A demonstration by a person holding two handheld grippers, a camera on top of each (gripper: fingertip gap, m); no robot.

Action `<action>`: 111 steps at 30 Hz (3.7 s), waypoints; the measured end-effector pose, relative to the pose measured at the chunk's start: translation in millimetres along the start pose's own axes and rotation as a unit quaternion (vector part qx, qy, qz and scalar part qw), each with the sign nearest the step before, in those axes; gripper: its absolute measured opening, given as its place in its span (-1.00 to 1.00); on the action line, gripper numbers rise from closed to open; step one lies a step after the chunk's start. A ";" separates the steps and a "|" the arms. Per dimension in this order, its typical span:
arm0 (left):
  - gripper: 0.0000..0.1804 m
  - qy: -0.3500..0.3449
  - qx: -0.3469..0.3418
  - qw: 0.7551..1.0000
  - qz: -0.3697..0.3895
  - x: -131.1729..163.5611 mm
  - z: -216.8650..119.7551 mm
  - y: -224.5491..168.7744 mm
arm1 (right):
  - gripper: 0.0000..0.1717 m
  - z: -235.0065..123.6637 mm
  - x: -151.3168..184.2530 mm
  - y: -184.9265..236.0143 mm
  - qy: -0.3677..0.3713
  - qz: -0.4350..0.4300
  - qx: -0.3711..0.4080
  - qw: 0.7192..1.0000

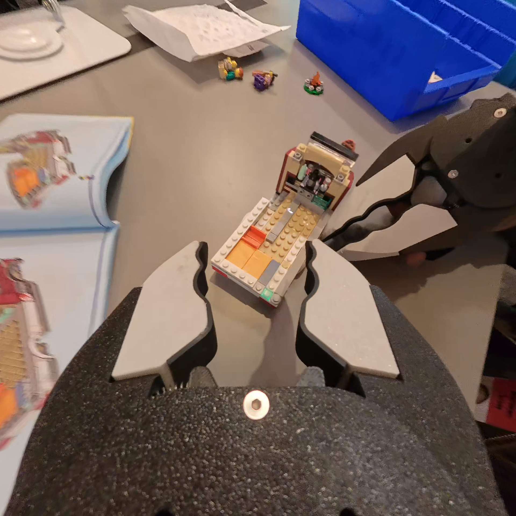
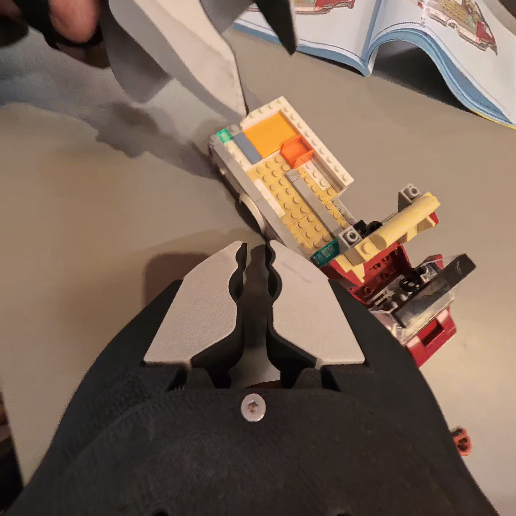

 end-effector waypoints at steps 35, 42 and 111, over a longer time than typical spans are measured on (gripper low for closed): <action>-0.72 0.114 0.109 0.982 0.103 -33.5 68.1 47.8 | -0.82 9.2 2.1 -43.7 0.000 -0.069 0.029 0.997; -0.82 0.083 0.106 0.988 0.070 -42.8 73.3 48.6 | -0.81 9.9 -14.2 -24.9 -0.070 -0.103 0.036 0.992; -0.91 0.120 0.085 0.981 0.126 -41.4 98.8 32.8 | -0.69 28.3 -19.1 -22.6 -0.055 -0.192 0.095 0.975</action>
Point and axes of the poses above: each gripper's, where its closed fingertips meet, z out along the fingers, x out of its underside, y = z × x across the jaws, the point moved 9 cm from there along -z, back along the fingers
